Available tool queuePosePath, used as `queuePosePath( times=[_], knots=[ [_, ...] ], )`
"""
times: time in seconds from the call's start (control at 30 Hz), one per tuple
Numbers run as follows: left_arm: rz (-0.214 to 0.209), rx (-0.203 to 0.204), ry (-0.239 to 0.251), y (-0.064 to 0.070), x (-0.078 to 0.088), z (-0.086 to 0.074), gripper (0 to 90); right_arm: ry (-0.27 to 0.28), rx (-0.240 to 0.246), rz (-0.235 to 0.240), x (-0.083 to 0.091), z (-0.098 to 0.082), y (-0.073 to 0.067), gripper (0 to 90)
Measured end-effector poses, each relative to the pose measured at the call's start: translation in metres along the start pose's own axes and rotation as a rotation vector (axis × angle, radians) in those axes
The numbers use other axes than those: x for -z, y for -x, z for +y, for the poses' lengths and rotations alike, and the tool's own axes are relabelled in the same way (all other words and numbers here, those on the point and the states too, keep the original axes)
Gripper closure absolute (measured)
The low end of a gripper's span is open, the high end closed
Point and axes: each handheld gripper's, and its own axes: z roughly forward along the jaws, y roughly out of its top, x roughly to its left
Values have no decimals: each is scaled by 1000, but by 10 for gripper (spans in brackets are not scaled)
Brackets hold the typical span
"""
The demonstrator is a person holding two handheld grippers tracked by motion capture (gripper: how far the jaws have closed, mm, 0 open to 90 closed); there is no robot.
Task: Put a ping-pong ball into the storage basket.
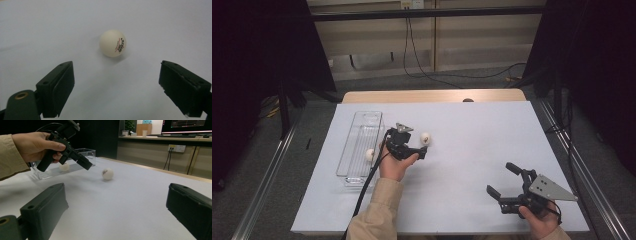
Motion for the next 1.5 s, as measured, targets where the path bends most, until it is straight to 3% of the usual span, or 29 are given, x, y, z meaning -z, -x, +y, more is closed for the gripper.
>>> queuePosePath(
  times=[0.4,0.63,0.73,1.07,1.13,1.5],
  knots=[
    [3,-12,0,1,-3,2,132,-1,1,-1,0,0,0,24],
    [0,4,6,3,-6,2,132,1,0,-2,0,0,0,24],
    [6,-13,4,2,-7,3,132,2,0,0,0,0,0,24],
    [1,2,9,4,-11,4,132,0,0,0,0,0,0,24],
    [6,-13,1,4,-11,5,133,0,1,0,0,0,0,24],
    [2,4,6,7,-16,7,132,0,1,2,0,0,0,24]
  ],
)
